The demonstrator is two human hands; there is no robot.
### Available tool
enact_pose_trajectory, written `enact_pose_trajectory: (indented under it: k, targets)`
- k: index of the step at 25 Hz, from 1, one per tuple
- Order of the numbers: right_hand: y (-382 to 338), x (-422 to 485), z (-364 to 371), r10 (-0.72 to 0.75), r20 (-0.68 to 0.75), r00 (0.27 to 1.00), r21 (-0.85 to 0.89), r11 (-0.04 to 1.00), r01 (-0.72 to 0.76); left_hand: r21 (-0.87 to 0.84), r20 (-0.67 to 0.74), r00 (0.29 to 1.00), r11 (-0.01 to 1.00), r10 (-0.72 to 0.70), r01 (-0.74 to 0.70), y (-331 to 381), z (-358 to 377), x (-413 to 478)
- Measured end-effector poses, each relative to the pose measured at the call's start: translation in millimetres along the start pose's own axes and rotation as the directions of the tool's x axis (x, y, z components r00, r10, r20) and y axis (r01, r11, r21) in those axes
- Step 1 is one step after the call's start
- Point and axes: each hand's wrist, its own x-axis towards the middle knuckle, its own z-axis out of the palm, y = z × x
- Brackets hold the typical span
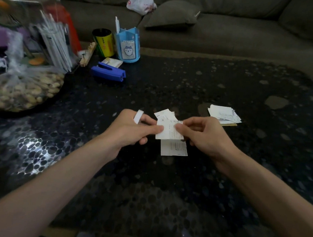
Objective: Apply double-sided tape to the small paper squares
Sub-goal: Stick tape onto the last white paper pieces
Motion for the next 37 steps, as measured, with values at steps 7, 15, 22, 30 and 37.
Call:
enact_pose_trajectory:
  k: [7,15,22,30,37]
  targets:
    - [10,-6,-16,0.105,0.028,0.994,-0.098,0.990,-0.102,0.153,-0.053,0.986,0.977,0.157,-0.148,-11,0,8]
    - [12,-3,-10,0.046,0.012,0.999,-0.223,0.974,-0.042,0.380,0.031,0.975,0.899,0.222,-0.217,-19,1,14]
    - [12,-8,-4,-0.009,-0.024,1.000,-0.333,0.943,0.001,0.410,0.069,0.965,0.875,0.251,-0.257,-24,5,12]
    - [9,-10,-3,-0.003,-0.033,0.999,-0.350,0.937,-0.009,0.412,0.129,0.951,0.857,0.280,-0.308,-23,7,11]
    - [8,-11,-2,-0.001,-0.025,1.000,-0.361,0.933,-0.008,0.391,0.102,0.953,0.869,0.287,-0.304,-25,10,13]
